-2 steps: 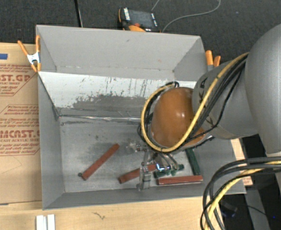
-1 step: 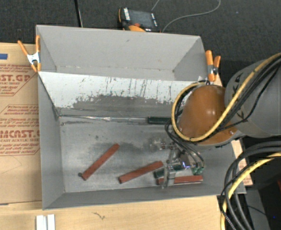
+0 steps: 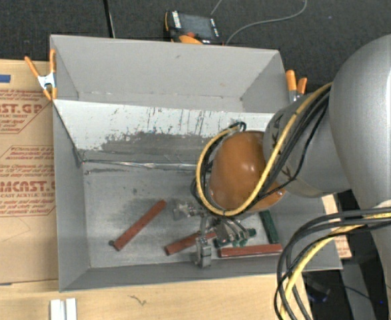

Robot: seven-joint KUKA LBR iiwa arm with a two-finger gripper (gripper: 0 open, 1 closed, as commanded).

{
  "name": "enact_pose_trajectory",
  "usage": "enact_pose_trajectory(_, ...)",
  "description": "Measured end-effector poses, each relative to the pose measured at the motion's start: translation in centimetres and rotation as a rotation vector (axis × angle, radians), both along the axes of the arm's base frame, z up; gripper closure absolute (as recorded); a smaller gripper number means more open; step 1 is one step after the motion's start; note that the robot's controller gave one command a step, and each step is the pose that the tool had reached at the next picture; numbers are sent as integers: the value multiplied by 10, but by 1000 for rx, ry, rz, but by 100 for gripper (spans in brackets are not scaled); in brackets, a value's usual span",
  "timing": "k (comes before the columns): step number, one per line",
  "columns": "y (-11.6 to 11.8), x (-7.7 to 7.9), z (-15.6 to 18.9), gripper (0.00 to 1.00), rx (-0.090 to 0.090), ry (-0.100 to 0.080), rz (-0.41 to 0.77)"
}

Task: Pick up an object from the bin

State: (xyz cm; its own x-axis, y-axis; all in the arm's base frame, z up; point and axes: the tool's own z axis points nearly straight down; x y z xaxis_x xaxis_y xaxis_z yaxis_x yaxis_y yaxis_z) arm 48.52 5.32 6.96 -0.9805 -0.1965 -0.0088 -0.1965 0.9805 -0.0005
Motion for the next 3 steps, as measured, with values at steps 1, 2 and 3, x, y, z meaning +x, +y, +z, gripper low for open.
enact_pose_trajectory(1, 1, 2, 1, 0, 0, 1, -1)
enact_pose_trajectory(2, 1, 0, 0, 100, 0, 8, -1)
enact_pose_trajectory(3, 1, 1, 55, 100, -1, 4, -1)
